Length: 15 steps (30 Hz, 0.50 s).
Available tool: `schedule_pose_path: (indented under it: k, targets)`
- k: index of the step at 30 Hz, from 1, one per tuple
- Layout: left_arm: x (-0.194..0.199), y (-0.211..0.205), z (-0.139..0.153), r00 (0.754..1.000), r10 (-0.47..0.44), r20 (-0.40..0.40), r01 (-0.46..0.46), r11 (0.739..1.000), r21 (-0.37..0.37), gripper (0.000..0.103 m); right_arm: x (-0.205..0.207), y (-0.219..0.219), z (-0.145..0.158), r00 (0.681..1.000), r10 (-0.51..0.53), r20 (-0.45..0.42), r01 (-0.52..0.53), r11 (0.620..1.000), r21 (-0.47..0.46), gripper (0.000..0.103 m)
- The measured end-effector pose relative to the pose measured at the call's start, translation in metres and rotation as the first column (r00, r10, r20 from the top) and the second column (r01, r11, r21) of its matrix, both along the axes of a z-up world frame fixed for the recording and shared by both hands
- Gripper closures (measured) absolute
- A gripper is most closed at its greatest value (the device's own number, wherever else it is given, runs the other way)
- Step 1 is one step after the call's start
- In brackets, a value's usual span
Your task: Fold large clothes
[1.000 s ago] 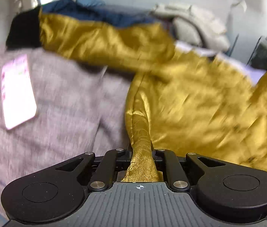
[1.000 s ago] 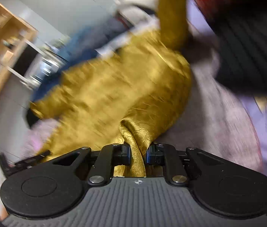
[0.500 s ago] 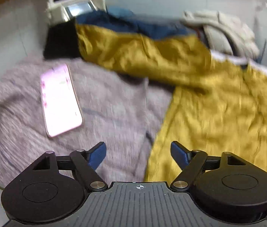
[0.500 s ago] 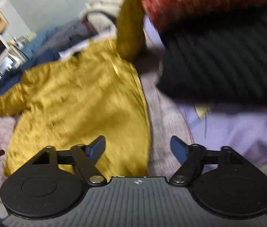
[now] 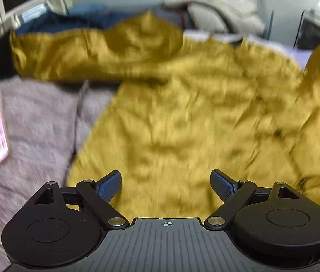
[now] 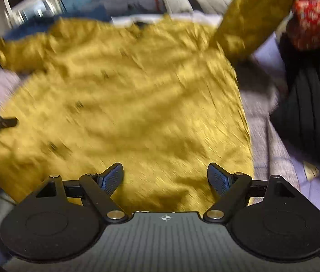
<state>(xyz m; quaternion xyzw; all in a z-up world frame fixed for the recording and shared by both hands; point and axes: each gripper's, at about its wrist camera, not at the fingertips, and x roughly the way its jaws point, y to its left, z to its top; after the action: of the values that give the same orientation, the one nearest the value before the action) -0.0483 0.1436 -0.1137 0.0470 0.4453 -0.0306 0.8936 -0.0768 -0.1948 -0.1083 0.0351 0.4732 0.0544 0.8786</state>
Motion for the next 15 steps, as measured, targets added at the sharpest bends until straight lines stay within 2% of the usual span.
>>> schedule_pose_path:
  k: [1,3,7,11,15]
  targets:
    - [0.002,0.001,-0.008,1.0,0.009,-0.029,-0.009,1.0,0.021,0.0,0.0,-0.005,-0.007,1.0,-0.014,-0.021,0.014,1.0,0.011,0.018]
    - [0.001,0.0,-0.017,0.999,0.002,-0.032,0.0,0.999,0.043,0.0,0.0,-0.014,-0.017,0.997,-0.063,-0.054,0.066,0.996,0.054,0.017]
    - [0.0,-0.005,-0.009,1.0,-0.023,-0.014,0.024,0.998,0.064,0.0,-0.001,-0.016,-0.015,0.995,-0.081,-0.053,0.086,0.993,0.084,0.017]
    - [0.0,-0.008,0.017,0.999,-0.013,0.044,0.014,1.0,-0.022,0.0,-0.002,-0.024,0.004,0.995,-0.099,-0.022,0.101,0.982,0.159,0.017]
    - [0.007,-0.018,0.034,0.995,0.003,0.099,0.005,0.997,-0.08,0.0,0.006,-0.047,0.039,0.984,-0.165,0.074,0.142,0.959,0.246,0.017]
